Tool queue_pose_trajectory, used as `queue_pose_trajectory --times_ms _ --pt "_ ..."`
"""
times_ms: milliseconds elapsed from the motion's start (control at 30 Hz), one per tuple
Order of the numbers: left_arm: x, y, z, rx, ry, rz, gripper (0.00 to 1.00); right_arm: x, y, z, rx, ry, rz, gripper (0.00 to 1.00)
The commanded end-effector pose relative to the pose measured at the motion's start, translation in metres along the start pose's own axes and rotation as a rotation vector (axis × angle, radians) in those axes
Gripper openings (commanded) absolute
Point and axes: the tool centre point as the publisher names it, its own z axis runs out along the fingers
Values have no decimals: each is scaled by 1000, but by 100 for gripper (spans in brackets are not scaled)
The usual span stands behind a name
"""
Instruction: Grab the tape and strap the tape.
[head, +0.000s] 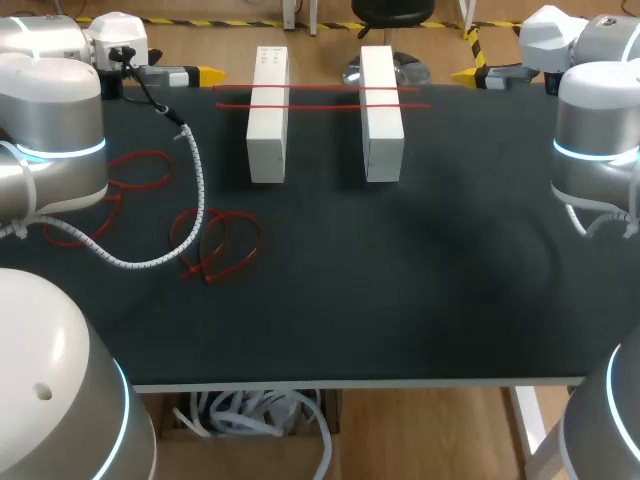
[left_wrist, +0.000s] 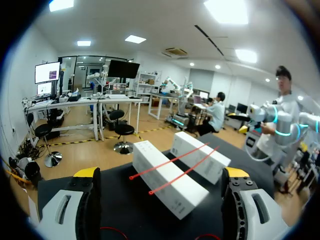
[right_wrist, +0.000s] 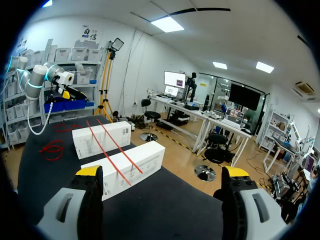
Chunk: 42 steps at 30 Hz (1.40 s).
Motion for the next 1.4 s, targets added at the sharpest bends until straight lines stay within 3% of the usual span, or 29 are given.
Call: queue_pose_trajectory --times_ms 33,333,500,667,933,1067,1100,1133,1167,1200,1233,1300,1333,1367,1400 --pt "0 1 0 6 -2 1 100 0 0 0 1 0 0 100" --pt "0 1 0 6 -2 1 100 0 0 0 1 0 0 100" --pt "7 6 -1 25 54 193 100 0 0 0 1 0 0 100" --pt "13 15 -2 26 157 305 100 0 0 0 1 0 0 100" --pt "13 38 7 -82 299 403 100 0 0 0 1 0 0 100" --pt "12 41 11 -77 361 335 100 0 0 0 1 0 0 100" --pt "12 41 12 -70 364 356 85 0 0 0 1 0 0 100" --pt "13 42 15 -73 354 366 77 0 0 0 1 0 0 100" --pt "13 42 16 -72 358 363 90 0 0 0 1 0 0 100" --pt "13 42 17 -48 376 371 79 0 0 0 1 0 0 100" --pt "14 41 18 -42 378 364 43 0 0 0 1 0 0 100" --pt "14 41 20 -35 386 368 36 0 0 0 1 0 0 100" --pt "14 41 21 -34 386 370 38 0 0 0 1 0 0 100" --pt "14 41 22 -32 400 370 26 0 0 0 1 0 0 100" --pt "14 41 23 -31 400 371 20 0 0 0 1 0 0 100"
